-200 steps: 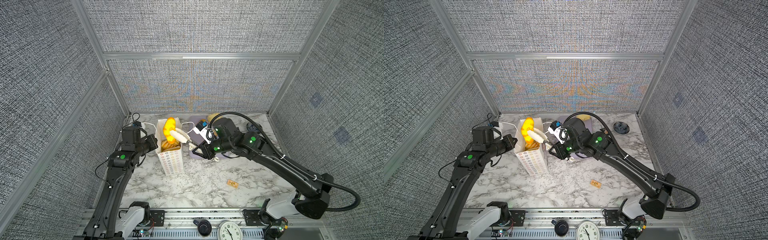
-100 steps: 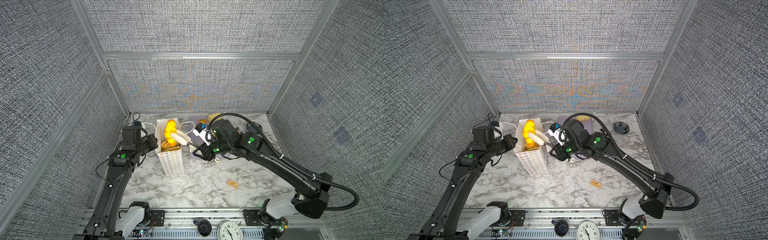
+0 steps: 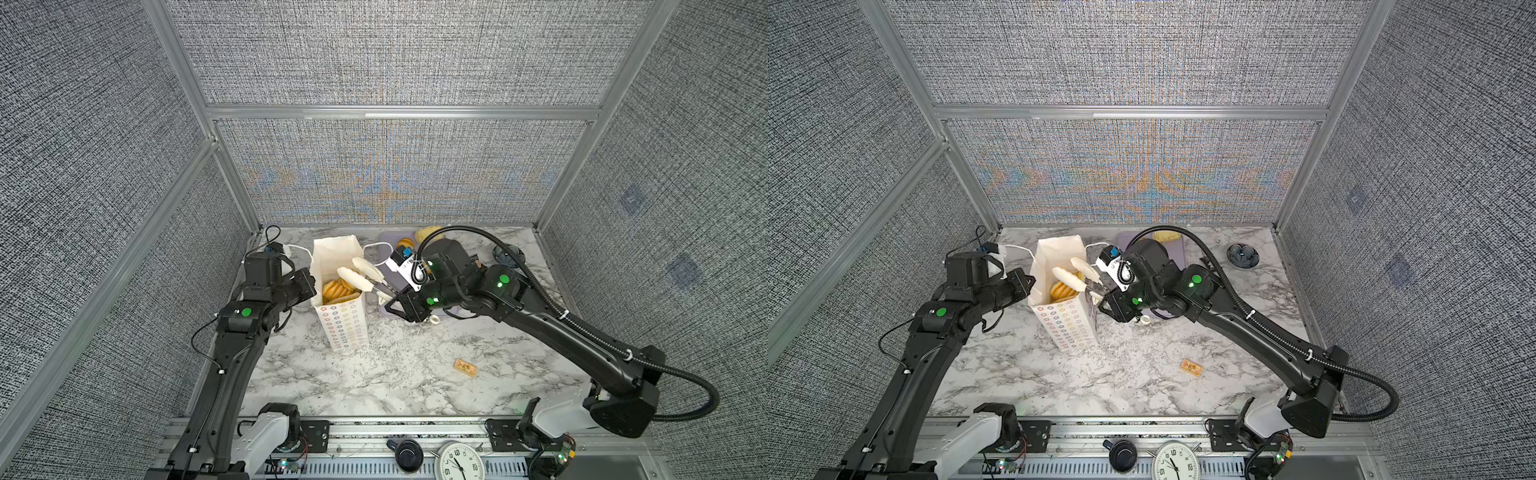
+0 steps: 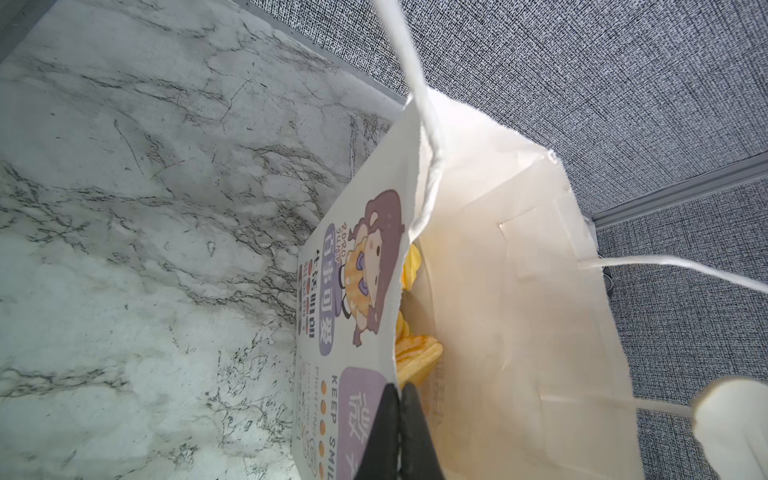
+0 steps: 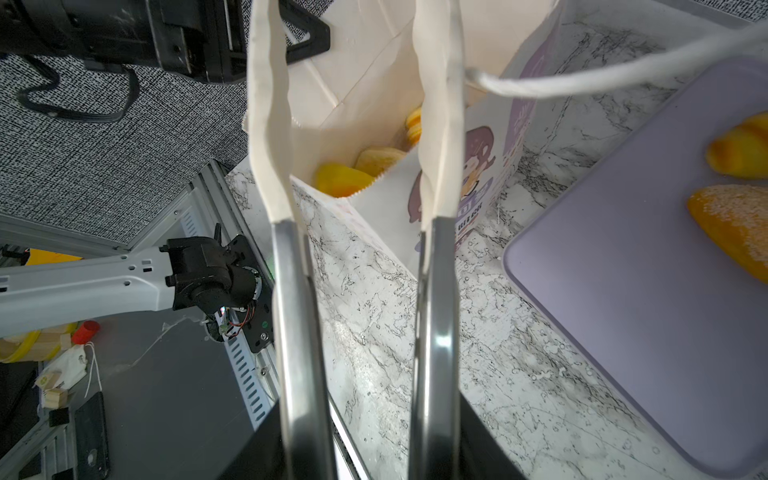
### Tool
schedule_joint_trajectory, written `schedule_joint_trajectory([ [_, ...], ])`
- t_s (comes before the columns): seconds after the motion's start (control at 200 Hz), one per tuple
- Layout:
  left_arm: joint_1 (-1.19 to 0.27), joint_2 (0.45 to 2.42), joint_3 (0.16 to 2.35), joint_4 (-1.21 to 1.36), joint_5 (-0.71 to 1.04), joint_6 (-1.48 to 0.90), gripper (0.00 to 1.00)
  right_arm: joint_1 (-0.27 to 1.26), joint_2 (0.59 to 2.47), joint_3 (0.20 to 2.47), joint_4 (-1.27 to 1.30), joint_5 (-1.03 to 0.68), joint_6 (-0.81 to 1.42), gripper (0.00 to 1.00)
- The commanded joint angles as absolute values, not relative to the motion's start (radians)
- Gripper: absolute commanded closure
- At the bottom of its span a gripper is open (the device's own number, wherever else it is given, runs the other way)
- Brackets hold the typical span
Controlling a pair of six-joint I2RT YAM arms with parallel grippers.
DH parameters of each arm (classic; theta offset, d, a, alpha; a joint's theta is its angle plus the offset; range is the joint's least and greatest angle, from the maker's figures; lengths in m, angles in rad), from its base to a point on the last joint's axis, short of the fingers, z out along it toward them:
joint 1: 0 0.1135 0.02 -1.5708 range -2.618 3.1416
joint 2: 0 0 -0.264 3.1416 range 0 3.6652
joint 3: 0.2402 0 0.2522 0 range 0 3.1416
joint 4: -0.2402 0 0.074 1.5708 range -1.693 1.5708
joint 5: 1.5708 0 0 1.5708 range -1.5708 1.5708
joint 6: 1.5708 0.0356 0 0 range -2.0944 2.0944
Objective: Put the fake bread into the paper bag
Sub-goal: 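Lower the yellow pastry into the bag and open the tongs, then withdraw the open tongs from the bag back over the tray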
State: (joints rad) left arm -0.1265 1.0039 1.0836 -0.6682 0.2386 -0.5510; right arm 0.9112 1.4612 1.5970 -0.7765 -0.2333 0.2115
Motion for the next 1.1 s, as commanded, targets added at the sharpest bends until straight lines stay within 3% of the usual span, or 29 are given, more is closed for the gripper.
schedule_joint_trajectory([
  [0.0,-0.125,1.002,1.084,-0.653,0.248,-0.551,0.98,0.914,1.455,1.598,-0.754,-0.224,0.206,0.53],
  [1.09,-0.124,0.992,1.08,-0.66,0.243,-0.548,0.98,0.842,1.277,1.498,-0.668,-0.028,0.227,0.53],
])
